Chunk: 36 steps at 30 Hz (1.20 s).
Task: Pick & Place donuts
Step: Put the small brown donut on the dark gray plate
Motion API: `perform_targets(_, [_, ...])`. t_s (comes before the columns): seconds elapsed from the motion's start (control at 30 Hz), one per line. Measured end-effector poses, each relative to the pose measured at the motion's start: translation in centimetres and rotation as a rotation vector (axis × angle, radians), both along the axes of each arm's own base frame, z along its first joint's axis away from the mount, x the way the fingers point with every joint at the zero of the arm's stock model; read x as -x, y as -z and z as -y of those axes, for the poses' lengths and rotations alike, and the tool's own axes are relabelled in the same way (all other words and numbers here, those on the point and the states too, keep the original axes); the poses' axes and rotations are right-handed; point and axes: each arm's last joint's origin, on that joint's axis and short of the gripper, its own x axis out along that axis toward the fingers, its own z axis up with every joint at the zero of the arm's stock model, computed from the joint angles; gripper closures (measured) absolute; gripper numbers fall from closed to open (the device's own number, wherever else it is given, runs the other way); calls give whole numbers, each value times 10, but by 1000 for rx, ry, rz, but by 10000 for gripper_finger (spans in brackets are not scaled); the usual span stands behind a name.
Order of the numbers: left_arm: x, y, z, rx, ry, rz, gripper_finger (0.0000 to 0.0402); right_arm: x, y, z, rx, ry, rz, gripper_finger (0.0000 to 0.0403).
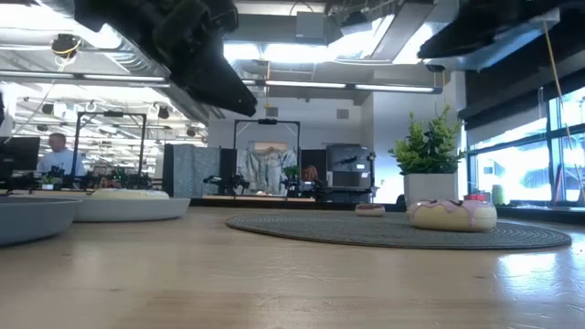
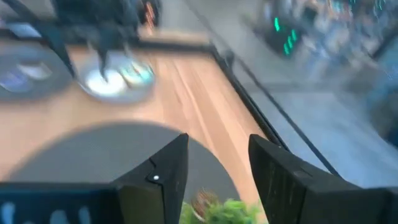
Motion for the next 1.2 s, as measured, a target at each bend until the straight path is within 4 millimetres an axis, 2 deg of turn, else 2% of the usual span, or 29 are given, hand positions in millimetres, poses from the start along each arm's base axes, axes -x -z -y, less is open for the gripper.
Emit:
perform_targets(0.17, [0, 1, -6, -2, -22, -11, 221, -56, -29, 11, -113, 64, -292, 234])
perform_targets(0.27, [1, 3, -7, -6, -26, -41, 220, -87, -34, 18, -182, 34, -469, 234])
perform_targets(0.4, [5, 8, -7, -2, -33, -95, 220, -127, -29, 24, -189, -22, -576, 234])
perform_targets(0.57, [9, 13, -8, 31, -68, -155, 223, -167, -4, 28, -170, -38, -629, 234])
perform_targets(0.7, [11, 15, -8, 34, -68, -182, 222, -186, 26, 31, -147, -29, -718, 234])
perform_targets(0.83, [11, 15, -8, 36, -66, -181, 222, -198, 56, 38, -139, 57, -801, 234])
perform_targets(1.0, [11, 15, -8, 38, -67, -180, 226, -207, 89, 47, -240, 126, -862, 234])
perform_targets(1.2, [11, 14, -8, 39, -65, -180, 223, -210, 116, 59, -370, 288, -884, 234])
